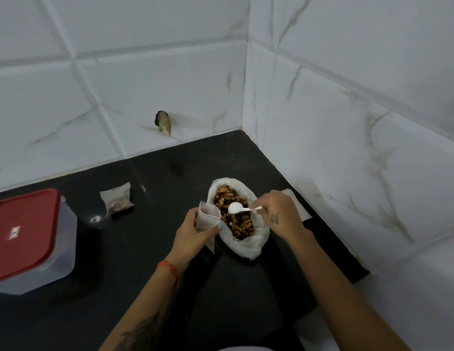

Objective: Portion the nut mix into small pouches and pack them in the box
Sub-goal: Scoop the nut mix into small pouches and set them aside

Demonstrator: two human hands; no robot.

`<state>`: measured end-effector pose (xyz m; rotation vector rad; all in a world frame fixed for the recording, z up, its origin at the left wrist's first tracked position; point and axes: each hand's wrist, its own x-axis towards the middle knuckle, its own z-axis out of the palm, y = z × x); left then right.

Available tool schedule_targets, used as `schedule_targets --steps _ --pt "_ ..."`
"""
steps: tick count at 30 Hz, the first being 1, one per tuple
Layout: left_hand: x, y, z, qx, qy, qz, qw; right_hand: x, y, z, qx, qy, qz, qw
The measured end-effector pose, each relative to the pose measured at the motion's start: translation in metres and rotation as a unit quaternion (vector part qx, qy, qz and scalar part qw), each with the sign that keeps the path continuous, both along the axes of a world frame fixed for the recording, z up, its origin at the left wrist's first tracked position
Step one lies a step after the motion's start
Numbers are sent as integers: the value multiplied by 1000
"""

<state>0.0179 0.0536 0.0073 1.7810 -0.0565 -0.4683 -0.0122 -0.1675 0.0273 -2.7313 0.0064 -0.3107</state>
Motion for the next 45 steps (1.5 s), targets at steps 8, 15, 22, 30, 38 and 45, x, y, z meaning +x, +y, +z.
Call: schedule_targets --steps 8,15,22,30,38,45 --pt "3 -4 -3 -16 33 -15 999 2 18 2 9 62 -60 996" --pt "3 -6 -4 -22 46 -20 999 4 13 10 -24 109 -78 991" --pt "3 -9 -4 -34 42 -24 998 11 5 12 234 205 -127 942" --pt "4 -11 -3 -35 33 -27 998 12 7 6 339 197 -177 903" --pt "2 -12 1 -40 26 -30 998 10 3 8 423 205 -172 865" --pt "4 -11 2 -45 31 -31 998 18 4 7 444 284 -201 826"
